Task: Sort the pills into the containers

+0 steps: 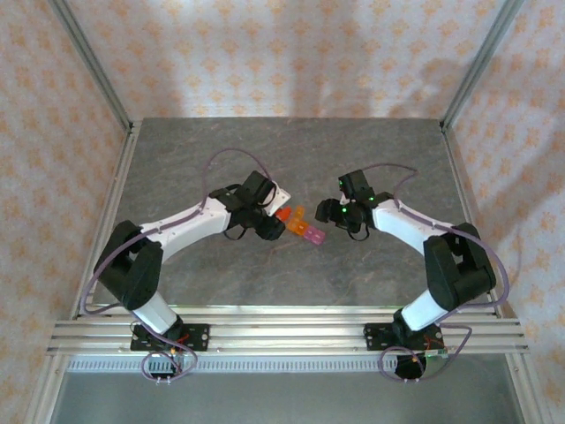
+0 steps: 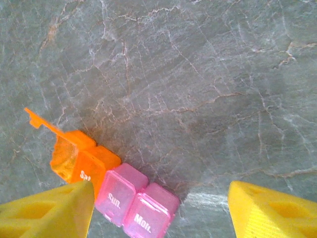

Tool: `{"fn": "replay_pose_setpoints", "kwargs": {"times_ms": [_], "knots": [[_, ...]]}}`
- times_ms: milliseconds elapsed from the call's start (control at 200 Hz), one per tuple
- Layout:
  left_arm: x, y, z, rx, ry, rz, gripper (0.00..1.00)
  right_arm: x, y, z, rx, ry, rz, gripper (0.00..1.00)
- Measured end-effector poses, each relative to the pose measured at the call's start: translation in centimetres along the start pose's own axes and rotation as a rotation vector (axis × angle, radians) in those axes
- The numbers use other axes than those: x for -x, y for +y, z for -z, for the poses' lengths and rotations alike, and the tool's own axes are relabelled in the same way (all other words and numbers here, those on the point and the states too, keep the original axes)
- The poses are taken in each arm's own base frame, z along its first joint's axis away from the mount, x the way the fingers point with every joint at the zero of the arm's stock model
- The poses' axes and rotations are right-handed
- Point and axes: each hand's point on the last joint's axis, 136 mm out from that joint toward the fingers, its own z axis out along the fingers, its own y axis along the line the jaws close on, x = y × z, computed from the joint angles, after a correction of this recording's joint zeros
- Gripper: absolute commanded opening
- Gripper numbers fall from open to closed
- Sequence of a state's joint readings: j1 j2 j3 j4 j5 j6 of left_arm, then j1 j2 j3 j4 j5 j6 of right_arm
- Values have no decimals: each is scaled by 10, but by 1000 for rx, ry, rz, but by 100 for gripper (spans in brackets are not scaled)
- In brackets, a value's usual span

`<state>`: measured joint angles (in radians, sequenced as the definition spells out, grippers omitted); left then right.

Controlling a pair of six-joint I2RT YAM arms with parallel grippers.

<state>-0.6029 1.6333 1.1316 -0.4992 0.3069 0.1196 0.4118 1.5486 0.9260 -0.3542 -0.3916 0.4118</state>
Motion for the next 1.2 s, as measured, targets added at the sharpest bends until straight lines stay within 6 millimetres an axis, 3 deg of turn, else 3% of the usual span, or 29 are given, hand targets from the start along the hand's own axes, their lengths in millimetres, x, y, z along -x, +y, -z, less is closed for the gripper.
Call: {"fn": "replay_pose_setpoints", "kwargs": {"times_ms": [365, 736, 1201], "knots": [[-9, 0, -18, -8, 99, -23, 0, -12, 1, 2, 14, 52, 67, 71], [-10, 1, -25, -16, 175, -45, 0, -25, -8, -13, -8, 126, 69, 70], [-10, -4, -30, -14, 265, -75, 0, -30, -10, -16, -22, 149, 74, 70]]}}
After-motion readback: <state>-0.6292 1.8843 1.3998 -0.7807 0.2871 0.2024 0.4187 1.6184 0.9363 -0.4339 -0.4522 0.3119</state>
